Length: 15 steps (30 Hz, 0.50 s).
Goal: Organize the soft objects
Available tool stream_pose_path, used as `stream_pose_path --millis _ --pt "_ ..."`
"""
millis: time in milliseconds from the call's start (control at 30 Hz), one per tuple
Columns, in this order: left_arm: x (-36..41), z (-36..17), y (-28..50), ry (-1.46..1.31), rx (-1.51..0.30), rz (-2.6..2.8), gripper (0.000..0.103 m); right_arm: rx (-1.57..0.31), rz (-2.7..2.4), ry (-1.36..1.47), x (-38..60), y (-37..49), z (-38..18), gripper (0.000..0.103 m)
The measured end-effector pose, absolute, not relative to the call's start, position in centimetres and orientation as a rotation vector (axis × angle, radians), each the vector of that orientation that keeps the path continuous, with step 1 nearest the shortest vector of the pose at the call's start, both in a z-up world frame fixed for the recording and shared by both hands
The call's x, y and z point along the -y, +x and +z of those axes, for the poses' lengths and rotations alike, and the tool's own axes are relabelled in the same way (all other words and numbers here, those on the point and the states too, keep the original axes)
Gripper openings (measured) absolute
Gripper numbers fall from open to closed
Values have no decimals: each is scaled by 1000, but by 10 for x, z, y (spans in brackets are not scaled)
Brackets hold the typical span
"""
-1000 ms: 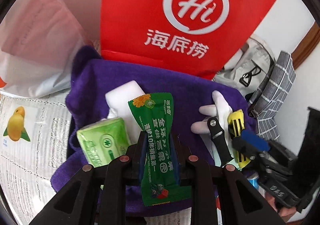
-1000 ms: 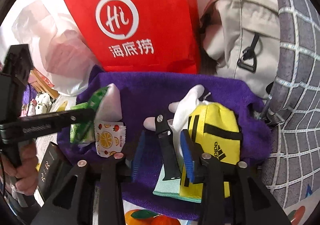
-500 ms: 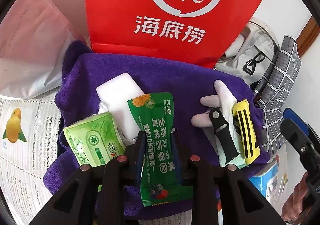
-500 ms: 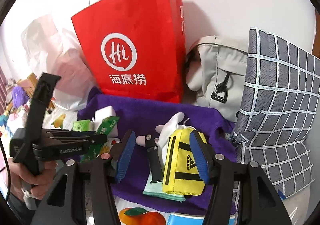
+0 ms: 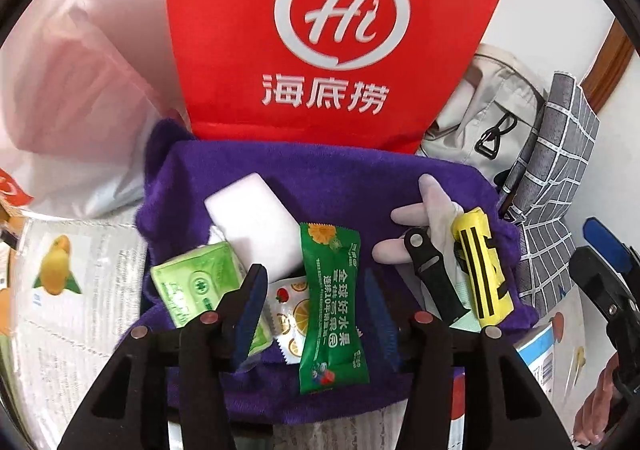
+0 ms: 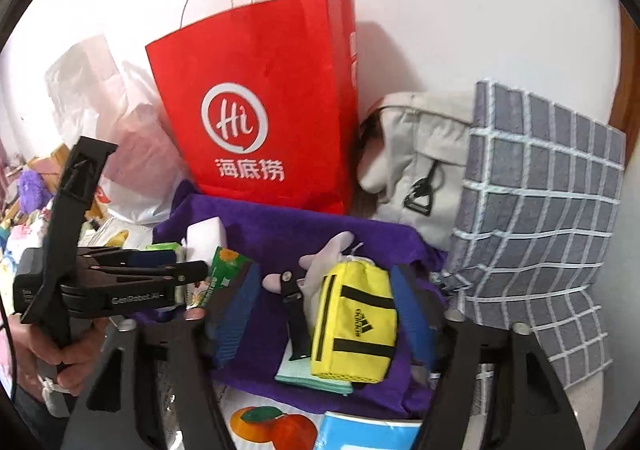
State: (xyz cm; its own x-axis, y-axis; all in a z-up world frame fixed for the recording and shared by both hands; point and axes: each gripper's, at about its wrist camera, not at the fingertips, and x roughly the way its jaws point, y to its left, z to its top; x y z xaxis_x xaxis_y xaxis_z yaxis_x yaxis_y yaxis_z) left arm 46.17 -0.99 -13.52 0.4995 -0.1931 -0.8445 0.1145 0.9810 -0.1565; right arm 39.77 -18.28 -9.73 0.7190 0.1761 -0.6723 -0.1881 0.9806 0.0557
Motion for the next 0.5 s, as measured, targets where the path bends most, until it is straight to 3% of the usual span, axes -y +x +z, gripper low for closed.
stream_pose_path --millis 67,200,400,500 --pt "9 -123 455 -63 -1008 -168 50 -751 206 10 184 392 -94 78" --pt "5 -105 430 -23 -940 -111 63 -804 223 19 185 372 -91 78" --pt "3 -92 378 -24 -949 -127 63 -808 187 8 191 323 -77 78" --pt "2 -76 341 -25 -919 -127 75 -821 184 26 191 297 -72 78"
